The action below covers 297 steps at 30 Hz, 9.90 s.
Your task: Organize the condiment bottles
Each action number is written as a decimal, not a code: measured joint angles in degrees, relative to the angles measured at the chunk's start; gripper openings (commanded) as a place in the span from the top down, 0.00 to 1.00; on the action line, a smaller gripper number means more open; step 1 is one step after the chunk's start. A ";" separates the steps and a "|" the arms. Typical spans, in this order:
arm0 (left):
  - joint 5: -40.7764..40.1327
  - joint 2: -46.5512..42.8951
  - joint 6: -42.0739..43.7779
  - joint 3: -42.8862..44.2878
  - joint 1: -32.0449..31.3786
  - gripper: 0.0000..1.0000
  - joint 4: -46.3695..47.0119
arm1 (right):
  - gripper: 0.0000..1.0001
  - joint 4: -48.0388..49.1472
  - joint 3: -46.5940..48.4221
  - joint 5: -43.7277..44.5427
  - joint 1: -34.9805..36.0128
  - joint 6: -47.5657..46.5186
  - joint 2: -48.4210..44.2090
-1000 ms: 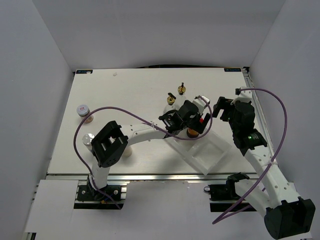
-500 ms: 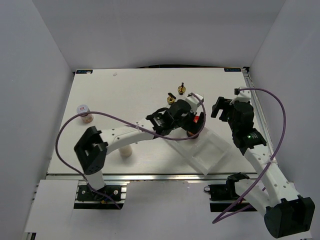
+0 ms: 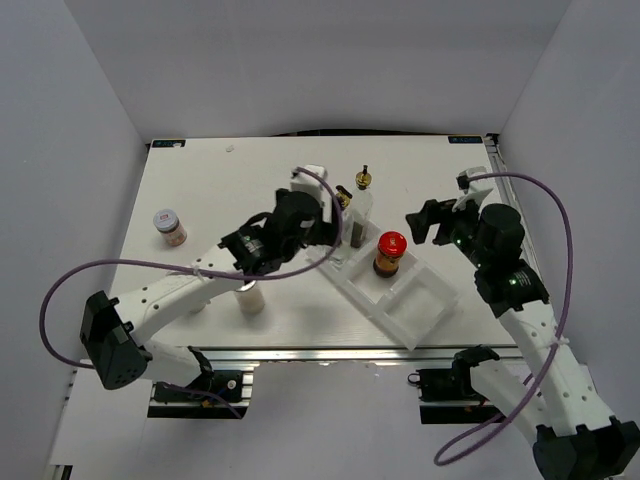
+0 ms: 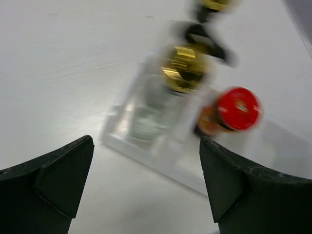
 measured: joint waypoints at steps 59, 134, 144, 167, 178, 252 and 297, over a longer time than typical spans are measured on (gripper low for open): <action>-15.50 -20.79 -22.82 -22.08 47.23 0.02 -7.54 | 0.82 9.84 23.61 -3.54 52.63 -12.79 45.62; -5.29 -18.73 -22.62 -15.54 47.23 0.02 -16.33 | 0.11 -19.67 2.60 43.71 26.71 16.15 -4.70; -10.16 -18.29 -20.46 -13.77 47.82 0.02 -32.98 | 0.11 -12.85 1.31 42.82 26.71 11.74 -4.81; -8.83 -17.14 -17.90 -18.60 49.05 0.36 -38.99 | 0.11 -12.90 0.11 44.26 26.71 10.91 -2.40; 6.71 -22.47 -9.73 -17.20 48.41 0.91 -33.33 | 0.11 -12.96 -0.22 45.03 26.71 11.15 -4.70; 19.98 33.14 13.22 28.70 -11.74 0.02 -10.60 | 0.11 -25.77 -2.01 64.15 25.79 25.86 -15.30; -10.95 -5.03 -17.07 -5.20 51.84 0.02 -15.34 | 0.11 -9.25 5.73 31.41 -7.65 15.04 13.49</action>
